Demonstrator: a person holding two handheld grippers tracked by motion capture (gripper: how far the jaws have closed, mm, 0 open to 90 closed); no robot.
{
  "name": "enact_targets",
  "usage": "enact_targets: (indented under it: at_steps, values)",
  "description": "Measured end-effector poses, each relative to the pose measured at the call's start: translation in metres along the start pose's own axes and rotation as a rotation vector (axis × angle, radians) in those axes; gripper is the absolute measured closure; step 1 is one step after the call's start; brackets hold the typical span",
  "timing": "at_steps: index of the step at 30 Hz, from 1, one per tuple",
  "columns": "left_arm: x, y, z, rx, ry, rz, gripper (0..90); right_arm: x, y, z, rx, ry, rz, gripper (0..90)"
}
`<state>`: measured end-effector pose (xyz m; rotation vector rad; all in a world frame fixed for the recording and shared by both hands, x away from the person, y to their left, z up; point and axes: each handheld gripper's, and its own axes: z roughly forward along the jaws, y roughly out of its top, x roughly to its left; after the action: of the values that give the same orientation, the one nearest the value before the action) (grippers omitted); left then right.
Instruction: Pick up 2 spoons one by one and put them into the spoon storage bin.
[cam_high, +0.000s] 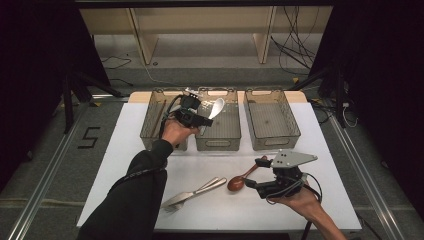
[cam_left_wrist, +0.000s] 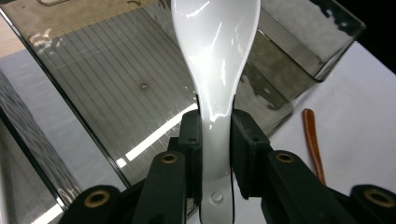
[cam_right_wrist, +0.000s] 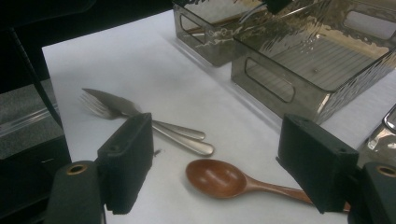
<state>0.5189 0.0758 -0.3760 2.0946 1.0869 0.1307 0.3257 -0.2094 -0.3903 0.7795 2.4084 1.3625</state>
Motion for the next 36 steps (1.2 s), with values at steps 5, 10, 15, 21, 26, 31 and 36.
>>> enact_targets:
  at_steps: [5, 10, 15, 21, 26, 31, 36]
  values:
    - [0.005, 0.002, 0.013, 0.02, 0.017, -0.026, 74.7, 0.001, 0.0, 0.0, 0.002, 0.003, -0.001, 27.5]
    - [0.006, 0.002, 0.022, 0.038, 0.032, -0.031, 74.5, 0.001, 0.0, 0.0, 0.002, 0.004, -0.001, 27.5]
    - [0.009, 0.001, 0.029, 0.055, 0.062, -0.051, 71.5, 0.001, 0.0, 0.0, 0.002, 0.006, -0.002, 27.5]
    - [0.007, 0.006, 0.018, 0.025, 0.057, -0.064, 43.4, 0.001, 0.0, 0.0, 0.002, 0.006, -0.002, 27.5]
    - [0.0, 0.002, -0.002, -0.008, 0.014, -0.027, 32.2, 0.001, 0.0, 0.0, 0.002, 0.003, -0.005, 27.5]
    - [-0.006, -0.01, -0.028, -0.049, -0.009, 0.009, 27.2, 0.0, 0.0, 0.0, 0.005, -0.007, 0.001, 27.5]
    - [-0.008, -0.032, -0.052, -0.083, -0.025, 0.041, 23.2, -0.004, -0.001, 0.0, 0.013, -0.027, 0.016, 27.5]
